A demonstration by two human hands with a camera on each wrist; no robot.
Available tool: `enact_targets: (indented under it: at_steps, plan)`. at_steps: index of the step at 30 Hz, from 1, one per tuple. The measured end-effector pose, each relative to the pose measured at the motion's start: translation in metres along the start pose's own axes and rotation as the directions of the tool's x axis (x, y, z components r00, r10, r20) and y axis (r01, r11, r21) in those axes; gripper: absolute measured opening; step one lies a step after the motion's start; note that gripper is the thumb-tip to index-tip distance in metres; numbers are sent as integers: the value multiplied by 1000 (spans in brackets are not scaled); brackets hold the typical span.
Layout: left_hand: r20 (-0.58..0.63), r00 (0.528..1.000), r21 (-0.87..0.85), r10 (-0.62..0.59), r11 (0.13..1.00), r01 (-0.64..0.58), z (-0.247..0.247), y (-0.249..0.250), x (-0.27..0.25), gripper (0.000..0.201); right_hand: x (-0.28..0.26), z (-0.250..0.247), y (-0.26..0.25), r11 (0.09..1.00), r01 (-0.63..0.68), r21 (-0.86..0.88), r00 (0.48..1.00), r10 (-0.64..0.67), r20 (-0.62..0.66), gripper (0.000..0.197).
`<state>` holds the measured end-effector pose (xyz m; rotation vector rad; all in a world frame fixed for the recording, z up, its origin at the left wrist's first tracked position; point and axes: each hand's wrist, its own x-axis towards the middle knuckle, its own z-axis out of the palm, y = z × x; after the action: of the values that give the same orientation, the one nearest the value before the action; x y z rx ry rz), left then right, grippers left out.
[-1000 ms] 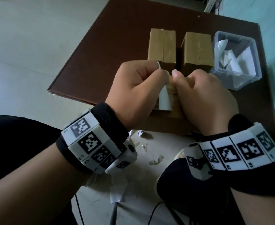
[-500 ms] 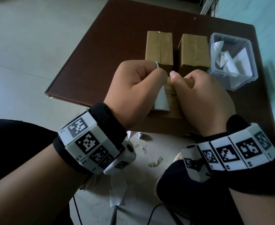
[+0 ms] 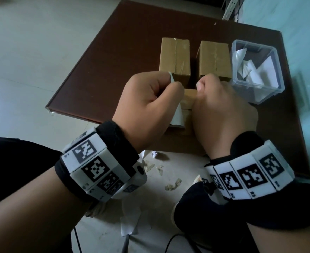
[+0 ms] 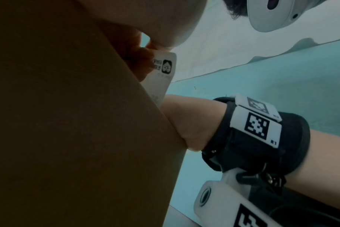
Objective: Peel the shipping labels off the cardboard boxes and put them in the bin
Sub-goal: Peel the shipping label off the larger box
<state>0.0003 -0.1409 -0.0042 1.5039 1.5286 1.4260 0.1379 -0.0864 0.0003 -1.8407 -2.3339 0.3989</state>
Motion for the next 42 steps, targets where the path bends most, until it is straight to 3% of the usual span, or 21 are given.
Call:
enact_targets:
  at_steps: [11,42]
  plan:
    - [16,1000,43,-12,999,11,0,2,1,38,0,-1,2,989,31,145,999,-34,18,34]
    - [21,997,53,76,996,-77,3,-5,2,43,5,8,3,980,92,179,995,-86,-42,28]
